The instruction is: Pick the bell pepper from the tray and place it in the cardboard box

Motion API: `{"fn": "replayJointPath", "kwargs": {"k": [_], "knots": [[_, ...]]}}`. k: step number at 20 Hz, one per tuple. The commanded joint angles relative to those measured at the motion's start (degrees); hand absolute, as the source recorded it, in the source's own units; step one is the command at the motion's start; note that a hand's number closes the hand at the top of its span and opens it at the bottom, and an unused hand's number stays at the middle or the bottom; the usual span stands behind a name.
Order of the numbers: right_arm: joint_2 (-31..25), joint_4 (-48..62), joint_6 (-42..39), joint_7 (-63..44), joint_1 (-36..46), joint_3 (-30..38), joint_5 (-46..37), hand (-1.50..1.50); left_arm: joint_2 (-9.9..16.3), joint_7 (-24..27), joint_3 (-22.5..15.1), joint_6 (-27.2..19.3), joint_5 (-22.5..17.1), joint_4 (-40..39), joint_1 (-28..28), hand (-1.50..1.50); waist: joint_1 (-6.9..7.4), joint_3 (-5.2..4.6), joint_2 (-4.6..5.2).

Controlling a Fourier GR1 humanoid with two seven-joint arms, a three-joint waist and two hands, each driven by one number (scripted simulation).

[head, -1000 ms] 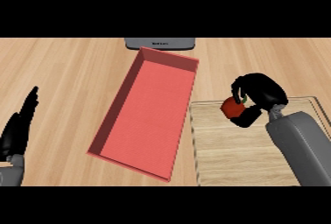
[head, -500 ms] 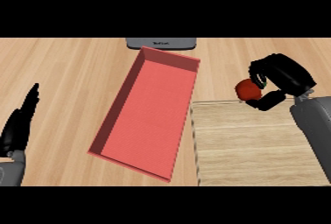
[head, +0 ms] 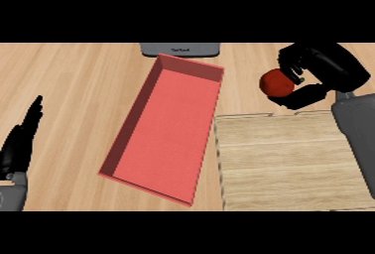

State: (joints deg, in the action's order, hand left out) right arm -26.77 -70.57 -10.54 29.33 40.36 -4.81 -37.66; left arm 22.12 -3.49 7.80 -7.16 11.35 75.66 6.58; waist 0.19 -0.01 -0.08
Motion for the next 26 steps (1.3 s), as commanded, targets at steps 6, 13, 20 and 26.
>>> {"fn": "replayJointPath", "kwargs": {"k": [6,13,20,26], "knots": [[13.0,-3.9,-8.9,-14.8,7.7,-1.5,5.3,1.50,0.4,-1.1,1.3,1.0,0.0,-1.0,1.2,0.00,0.17,-0.03,0.02],[22.0,3.7,-8.3,-25.2,16.6,0.1,6.3,1.50,0.3,1.3,1.3,2.5,0.0,0.7,-1.9,0.00,0.85,-0.02,0.14],[26.7,15.2,1.5,-29.4,22.9,-7.2,10.1,1.50,-1.0,-0.6,0.5,1.6,1.2,4.4,-3.0,0.00,1.67,0.01,0.18],[26.7,29.3,10.8,-29.7,31.9,-15.3,17.5,1.50,-2.4,0.7,-0.7,1.4,2.5,0.0,1.4,0.00,3.08,-0.06,0.66]]}}
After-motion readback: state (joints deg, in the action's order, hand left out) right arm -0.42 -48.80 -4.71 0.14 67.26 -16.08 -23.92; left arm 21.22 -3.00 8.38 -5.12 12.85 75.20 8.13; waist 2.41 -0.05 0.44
